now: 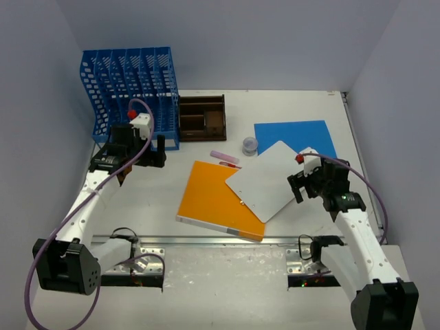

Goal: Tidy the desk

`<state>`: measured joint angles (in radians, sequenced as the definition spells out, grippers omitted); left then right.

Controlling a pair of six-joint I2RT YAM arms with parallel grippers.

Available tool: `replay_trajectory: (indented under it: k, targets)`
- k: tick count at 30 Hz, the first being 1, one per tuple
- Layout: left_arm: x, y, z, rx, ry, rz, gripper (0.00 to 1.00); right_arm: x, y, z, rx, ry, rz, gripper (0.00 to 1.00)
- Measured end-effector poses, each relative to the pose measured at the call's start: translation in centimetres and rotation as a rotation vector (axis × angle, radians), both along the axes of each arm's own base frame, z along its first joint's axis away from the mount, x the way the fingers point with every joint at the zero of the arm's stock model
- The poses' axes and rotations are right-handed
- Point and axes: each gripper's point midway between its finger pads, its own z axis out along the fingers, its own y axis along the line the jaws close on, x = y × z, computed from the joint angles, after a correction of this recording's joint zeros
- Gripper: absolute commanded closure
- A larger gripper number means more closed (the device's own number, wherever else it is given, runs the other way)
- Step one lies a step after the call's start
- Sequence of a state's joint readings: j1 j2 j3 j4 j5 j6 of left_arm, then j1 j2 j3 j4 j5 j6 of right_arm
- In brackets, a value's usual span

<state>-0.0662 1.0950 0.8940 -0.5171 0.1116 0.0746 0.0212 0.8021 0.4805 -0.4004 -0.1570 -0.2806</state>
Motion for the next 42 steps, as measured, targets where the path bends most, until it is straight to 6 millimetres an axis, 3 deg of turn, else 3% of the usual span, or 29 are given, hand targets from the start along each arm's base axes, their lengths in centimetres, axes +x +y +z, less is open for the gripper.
replay_trajectory:
  k: [6,14,18,23,27,30,35,42]
  targets:
    - [-0.1,-0.1,0.1,-0.006,-0.002,-0.001,0.0,-0.8,0.5,-0.5,-0.053,-0.065,0.122,0.01]
    - [-0.2,-0.7,0.1,-0.031,0.005,-0.028,0.0,-1.2,2.6,0.8,-0.224,-0.442,0.429,0.01]
    - [-0.2,-1.1,0.1,-0.047,0.007,-0.038,0.0,-1.7,4.3,0.4,-0.332,-0.613,0.616,0.08]
    - [-0.3,-1.1,0.0,-0.05,0.01,-0.04,0.0,-2.3,6.4,1.4,-0.455,-0.775,0.835,0.15]
    - [-0.3,-1.1,0.0,-0.049,0.01,-0.039,0.0,-3.5,7.8,-0.1,-0.489,-0.781,0.998,0.13]
    - [-0.3,-1.1,0.0,-0.049,0.01,-0.038,0.0,-5.4,8.4,-3.0,-0.465,-0.695,1.122,0.08]
    - [-0.2,-1.2,-0.2,-0.051,0.018,-0.041,0.0,-8.5,8.4,-5.0,-0.422,-0.539,1.262,0.04]
    - [0.2,-1.3,-1.1,-0.056,0.057,-0.037,0.0,-6.5,7.7,-3.4,-0.627,-0.674,1.255,0.04]
